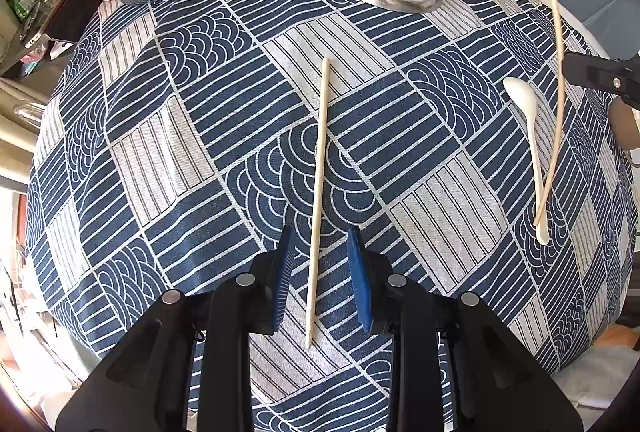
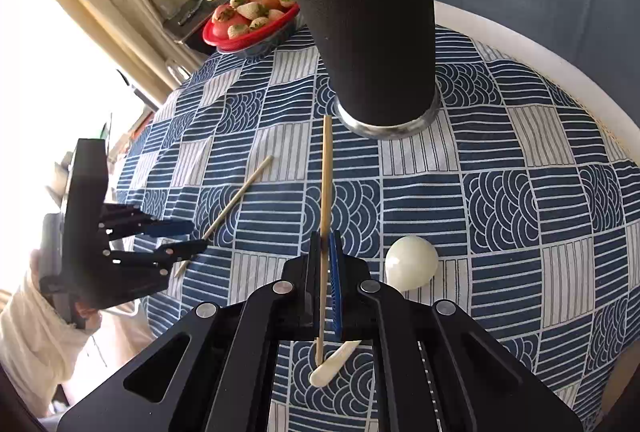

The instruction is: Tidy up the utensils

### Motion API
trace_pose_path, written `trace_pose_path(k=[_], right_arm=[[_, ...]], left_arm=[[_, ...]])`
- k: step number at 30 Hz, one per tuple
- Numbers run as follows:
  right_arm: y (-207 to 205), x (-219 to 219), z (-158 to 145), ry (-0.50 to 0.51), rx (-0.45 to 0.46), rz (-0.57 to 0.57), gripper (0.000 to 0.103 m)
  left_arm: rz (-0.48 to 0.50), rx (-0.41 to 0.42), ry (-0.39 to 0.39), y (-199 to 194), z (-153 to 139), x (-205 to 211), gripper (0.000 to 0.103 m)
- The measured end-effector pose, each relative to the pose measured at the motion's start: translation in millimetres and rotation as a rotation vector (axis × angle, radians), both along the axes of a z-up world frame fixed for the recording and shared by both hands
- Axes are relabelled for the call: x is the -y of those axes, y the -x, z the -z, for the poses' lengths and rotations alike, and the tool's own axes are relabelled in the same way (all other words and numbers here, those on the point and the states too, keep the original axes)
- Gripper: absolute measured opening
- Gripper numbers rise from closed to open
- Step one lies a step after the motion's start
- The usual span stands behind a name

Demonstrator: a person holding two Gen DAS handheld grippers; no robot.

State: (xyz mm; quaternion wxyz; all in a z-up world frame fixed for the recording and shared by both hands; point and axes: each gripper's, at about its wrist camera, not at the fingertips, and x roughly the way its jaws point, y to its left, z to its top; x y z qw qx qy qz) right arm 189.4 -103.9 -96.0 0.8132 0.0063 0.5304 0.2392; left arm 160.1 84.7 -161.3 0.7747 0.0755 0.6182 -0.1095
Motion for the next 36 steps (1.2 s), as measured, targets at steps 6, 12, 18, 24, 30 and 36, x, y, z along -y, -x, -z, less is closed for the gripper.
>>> trace_pose_path(k=[6,12,18,24,30,36], right_arm=[[7,14,-6,-0.002,0.018,0.022,0.004],[7,27,-11,-0.006,0.037,0.062,0.004],[5,37,-22,-0.021,0.072,0.071,0.004],[5,40,-44,-0.019,0.147,0.048,0.004],[4,39,-64,-0.024,0.193,0.012,0.004],[-4,27,-43,-0.021,0.091,-0.013,0.012]], left_arm=[[0.024,-0.017,0.015,-11,10,4,0.012],[0.012,-0.049,0.041,-15,10,0,0.005],[0.04,-0.002,0.032,-1,-8,4,0.005],[0.023,0.09,0.038,2,-40,8,0.005],[0.013,0.169,0.031,3,-68,13,0.005],[-0.003,0.211,0.056,5,-88,12,0.005]])
